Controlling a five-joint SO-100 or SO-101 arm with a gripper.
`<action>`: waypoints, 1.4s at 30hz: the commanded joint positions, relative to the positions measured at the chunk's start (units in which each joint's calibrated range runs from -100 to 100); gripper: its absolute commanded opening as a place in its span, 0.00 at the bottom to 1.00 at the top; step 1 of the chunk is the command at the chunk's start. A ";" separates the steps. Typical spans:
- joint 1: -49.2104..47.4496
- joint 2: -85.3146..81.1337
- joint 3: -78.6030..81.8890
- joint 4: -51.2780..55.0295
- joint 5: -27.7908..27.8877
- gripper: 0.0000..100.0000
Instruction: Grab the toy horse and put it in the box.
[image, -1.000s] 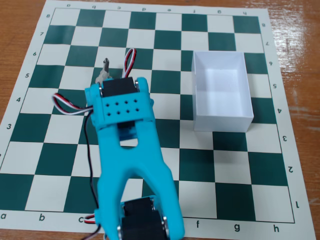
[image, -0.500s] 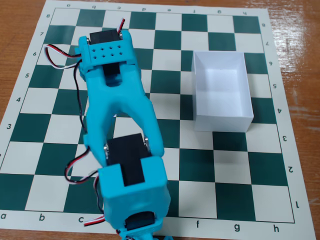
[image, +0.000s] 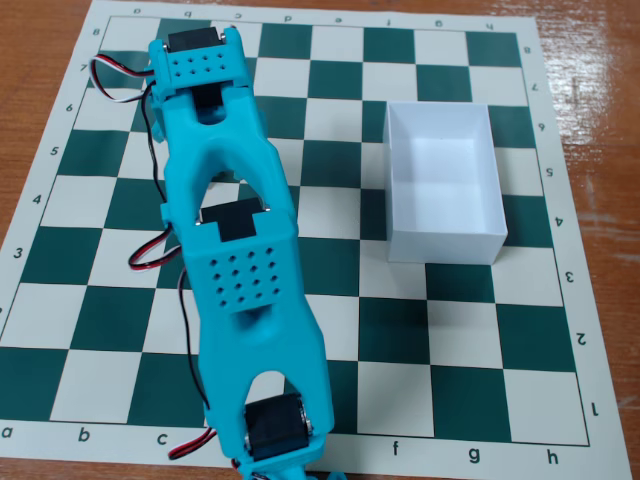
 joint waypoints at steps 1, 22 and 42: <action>-0.38 1.97 -6.57 0.93 -0.14 0.41; -0.24 16.57 -21.68 0.35 1.27 0.40; 0.48 23.12 -27.15 -1.23 1.96 0.00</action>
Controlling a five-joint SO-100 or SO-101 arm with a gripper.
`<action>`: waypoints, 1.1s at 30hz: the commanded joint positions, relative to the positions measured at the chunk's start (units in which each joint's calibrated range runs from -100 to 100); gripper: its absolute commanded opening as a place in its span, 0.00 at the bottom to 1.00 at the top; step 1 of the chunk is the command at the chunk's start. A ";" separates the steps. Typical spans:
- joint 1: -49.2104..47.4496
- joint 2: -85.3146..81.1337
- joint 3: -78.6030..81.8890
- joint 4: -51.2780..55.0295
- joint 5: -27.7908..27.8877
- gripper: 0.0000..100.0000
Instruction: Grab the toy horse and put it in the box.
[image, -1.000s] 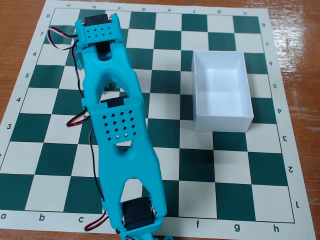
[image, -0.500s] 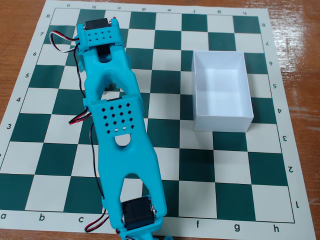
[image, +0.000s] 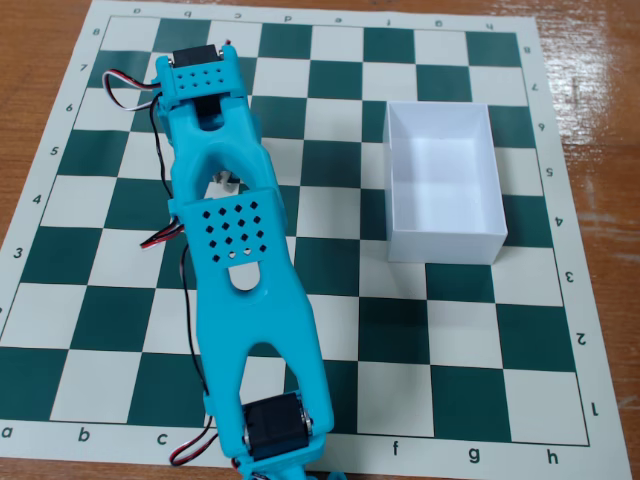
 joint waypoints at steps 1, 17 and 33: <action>0.62 -0.72 -2.12 -0.53 0.39 0.00; 10.12 -33.91 22.09 -2.77 8.16 0.00; 27.05 -63.73 71.07 -34.34 18.95 0.00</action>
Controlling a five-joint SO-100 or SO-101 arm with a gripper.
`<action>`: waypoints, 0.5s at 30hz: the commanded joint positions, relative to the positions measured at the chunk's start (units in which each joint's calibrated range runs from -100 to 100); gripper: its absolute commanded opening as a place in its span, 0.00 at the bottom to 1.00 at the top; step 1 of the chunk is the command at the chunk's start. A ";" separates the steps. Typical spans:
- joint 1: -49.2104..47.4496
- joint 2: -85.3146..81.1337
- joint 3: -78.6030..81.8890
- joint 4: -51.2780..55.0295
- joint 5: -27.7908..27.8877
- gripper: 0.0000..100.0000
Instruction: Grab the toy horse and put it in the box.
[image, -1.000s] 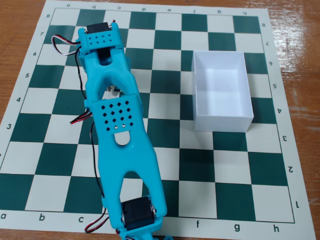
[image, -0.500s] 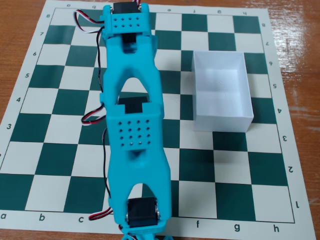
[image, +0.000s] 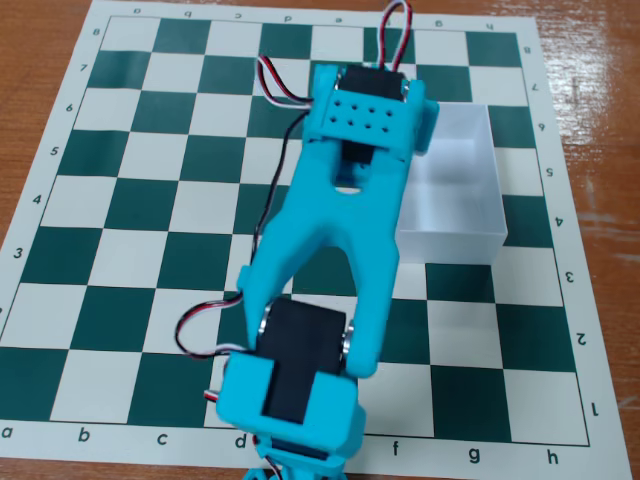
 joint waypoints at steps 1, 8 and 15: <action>2.83 -3.82 7.79 -11.87 1.70 0.00; 4.54 -1.69 16.17 -27.15 2.63 0.00; 4.76 5.12 17.72 -37.29 3.22 0.00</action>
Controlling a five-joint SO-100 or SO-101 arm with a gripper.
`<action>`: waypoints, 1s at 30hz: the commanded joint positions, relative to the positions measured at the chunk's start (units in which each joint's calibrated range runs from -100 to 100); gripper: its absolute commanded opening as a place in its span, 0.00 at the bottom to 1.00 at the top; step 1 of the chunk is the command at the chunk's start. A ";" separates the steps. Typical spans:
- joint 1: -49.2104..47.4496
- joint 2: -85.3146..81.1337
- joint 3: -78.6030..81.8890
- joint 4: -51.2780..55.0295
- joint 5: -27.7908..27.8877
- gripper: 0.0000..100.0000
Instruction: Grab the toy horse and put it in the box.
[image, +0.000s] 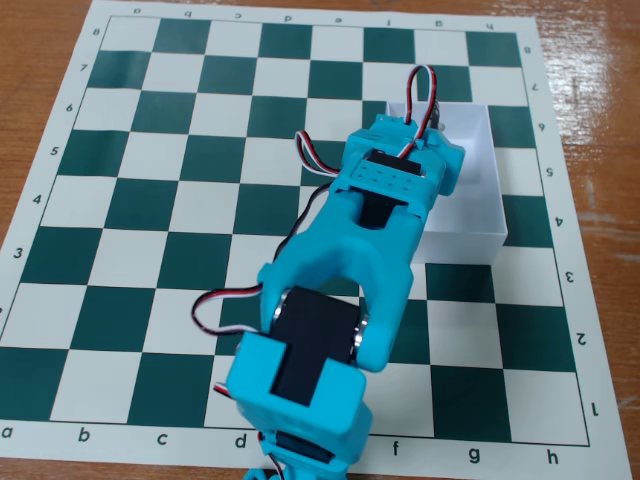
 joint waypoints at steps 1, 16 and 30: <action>0.65 1.92 -0.15 -4.05 0.50 0.00; 2.87 10.33 -1.69 -9.87 2.51 0.13; -0.21 -3.65 5.77 -6.80 0.84 0.29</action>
